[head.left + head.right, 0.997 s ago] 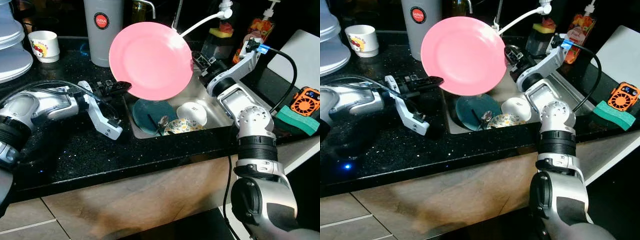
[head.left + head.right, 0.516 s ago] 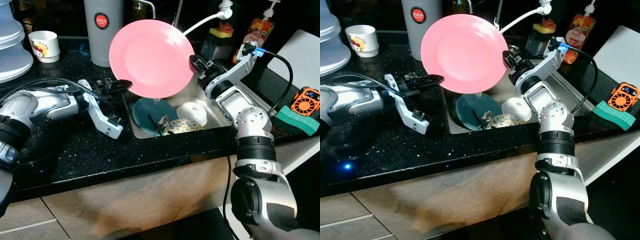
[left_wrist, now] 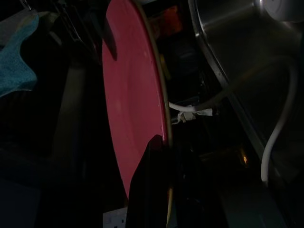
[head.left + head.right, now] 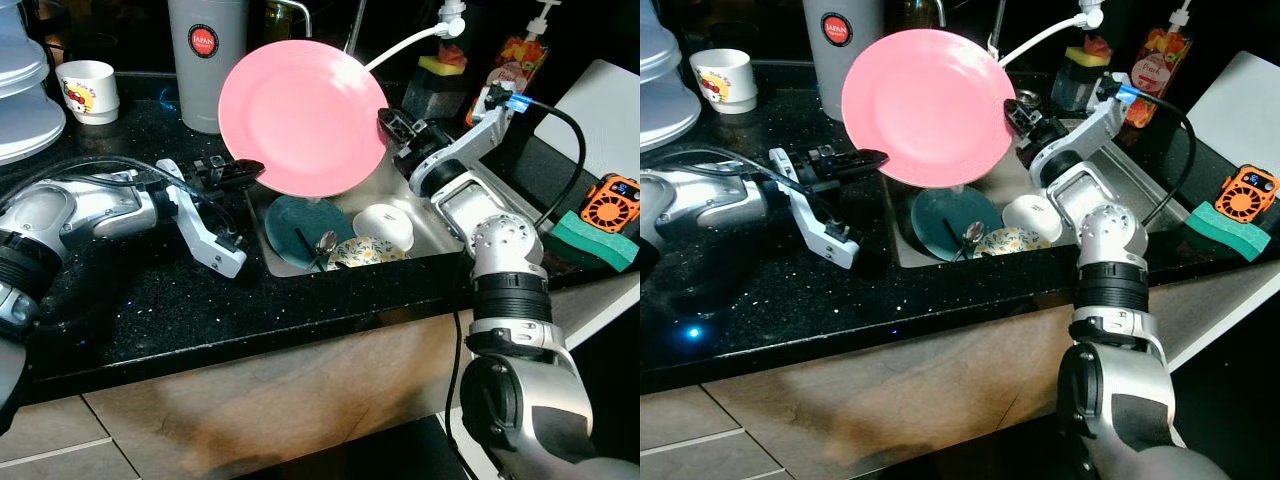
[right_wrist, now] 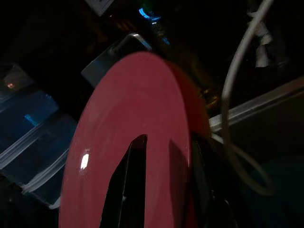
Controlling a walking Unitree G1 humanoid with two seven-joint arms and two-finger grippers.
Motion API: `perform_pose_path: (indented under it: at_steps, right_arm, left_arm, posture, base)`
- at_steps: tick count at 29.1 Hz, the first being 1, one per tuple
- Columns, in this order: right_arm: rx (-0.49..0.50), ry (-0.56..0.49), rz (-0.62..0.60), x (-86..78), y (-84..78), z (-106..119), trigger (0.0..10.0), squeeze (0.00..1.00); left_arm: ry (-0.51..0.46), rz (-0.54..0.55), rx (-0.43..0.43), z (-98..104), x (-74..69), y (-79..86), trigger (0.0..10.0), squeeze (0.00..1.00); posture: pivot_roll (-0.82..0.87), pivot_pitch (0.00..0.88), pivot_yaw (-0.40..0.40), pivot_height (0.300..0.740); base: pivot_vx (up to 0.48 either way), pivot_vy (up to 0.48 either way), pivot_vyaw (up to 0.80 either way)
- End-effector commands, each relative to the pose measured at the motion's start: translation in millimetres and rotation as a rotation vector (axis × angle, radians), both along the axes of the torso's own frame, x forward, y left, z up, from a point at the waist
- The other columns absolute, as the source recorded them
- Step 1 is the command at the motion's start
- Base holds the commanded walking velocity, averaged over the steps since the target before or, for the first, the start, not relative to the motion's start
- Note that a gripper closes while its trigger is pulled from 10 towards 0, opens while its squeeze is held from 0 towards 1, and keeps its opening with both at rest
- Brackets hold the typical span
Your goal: Kitchen organization
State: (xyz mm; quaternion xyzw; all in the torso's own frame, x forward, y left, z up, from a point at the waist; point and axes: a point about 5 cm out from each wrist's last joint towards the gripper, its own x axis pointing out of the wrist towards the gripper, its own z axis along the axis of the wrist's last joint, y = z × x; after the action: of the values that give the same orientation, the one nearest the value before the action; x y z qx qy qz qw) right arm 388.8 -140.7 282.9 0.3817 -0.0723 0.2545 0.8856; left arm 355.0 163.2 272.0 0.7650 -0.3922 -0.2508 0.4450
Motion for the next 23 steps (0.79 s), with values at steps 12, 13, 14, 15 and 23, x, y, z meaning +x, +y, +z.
perform_pose_path:
  at_steps: [12, 13, 14, 15, 23]
  right_arm:
    - [-0.028, 0.038, 0.148, -7.7, 29.0, -23.0, 4.6, 0.0]
    - [-0.026, 0.045, 0.131, -6.7, 27.2, -24.5, 0.8, 0.0]
    - [-0.021, 0.047, 0.119, -6.0, 25.3, -25.1, 0.0, 0.0]
    - [-0.019, 0.049, 0.109, -5.4, 23.7, -25.8, 0.0, 0.0]
    - [-0.012, 0.074, 0.05, -1.6, 15.4, -32.0, 0.0, 0.0]
  left_arm:
    - [-0.025, -0.121, -0.074, 9.6, -1.4, -36.7, 10.0, 0.0]
    - [-0.02, -0.121, -0.072, 8.3, -1.6, -36.4, 10.0, 0.0]
    - [-0.017, -0.119, -0.073, 7.7, -1.4, -36.0, 10.0, 0.0]
    - [-0.015, -0.116, -0.073, 7.2, -1.2, -35.4, 10.0, 0.0]
    - [0.009, -0.097, -0.082, 2.4, -0.7, -33.4, 10.0, 0.0]
  posture:
    - [0.21, 0.034, -0.139, 0.74]
    - [0.21, 0.035, -0.137, 0.74]
    - [0.21, 0.035, -0.137, 0.74]
    - [0.22, 0.036, -0.136, 0.74]
    - [0.22, 0.039, -0.136, 0.74]
  base:
    - [0.0, 0.0, 0.0]
    - [0.0, 0.0, 0.0]
    - [0.0, 0.0, 0.0]
    - [0.0, 0.0, 0.0]
    - [0.0, 0.0, 0.0]
